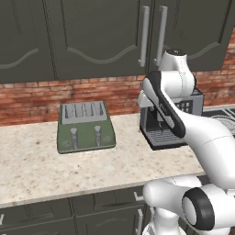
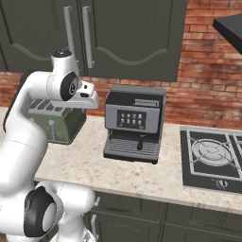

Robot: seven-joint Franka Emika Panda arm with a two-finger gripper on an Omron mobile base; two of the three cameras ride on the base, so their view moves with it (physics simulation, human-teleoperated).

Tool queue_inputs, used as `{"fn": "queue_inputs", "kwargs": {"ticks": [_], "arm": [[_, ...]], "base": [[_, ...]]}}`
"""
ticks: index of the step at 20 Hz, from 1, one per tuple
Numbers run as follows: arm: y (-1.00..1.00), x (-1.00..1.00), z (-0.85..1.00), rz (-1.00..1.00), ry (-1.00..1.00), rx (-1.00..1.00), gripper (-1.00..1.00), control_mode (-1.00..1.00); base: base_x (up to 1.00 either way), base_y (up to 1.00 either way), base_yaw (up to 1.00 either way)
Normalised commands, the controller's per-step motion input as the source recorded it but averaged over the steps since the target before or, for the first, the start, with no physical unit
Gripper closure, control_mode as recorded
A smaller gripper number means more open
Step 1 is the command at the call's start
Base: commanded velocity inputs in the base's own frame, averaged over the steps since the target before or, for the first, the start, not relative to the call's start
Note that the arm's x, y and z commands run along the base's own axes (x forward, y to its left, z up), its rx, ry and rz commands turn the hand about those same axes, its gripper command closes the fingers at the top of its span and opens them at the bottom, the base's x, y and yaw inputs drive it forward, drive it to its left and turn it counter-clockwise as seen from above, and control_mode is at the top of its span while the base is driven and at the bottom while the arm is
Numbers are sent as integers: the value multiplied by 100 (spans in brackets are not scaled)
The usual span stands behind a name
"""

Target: Move the bowls from the cabinet to the plates on the dining table.

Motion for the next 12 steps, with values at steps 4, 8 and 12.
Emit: {"fn": "queue_inputs", "kwargs": {"ticks": [4, 8, 12], "arm": [[3, 0, 1, 0, -3, 0, -100, -100], [0, -2, 15, 0, -3, 0, -100, -100], [0, -3, 28, 0, -4, 0, -100, -100]], "base": [[0, 0, 0], [0, 0, 0], [0, 0, 0]]}}
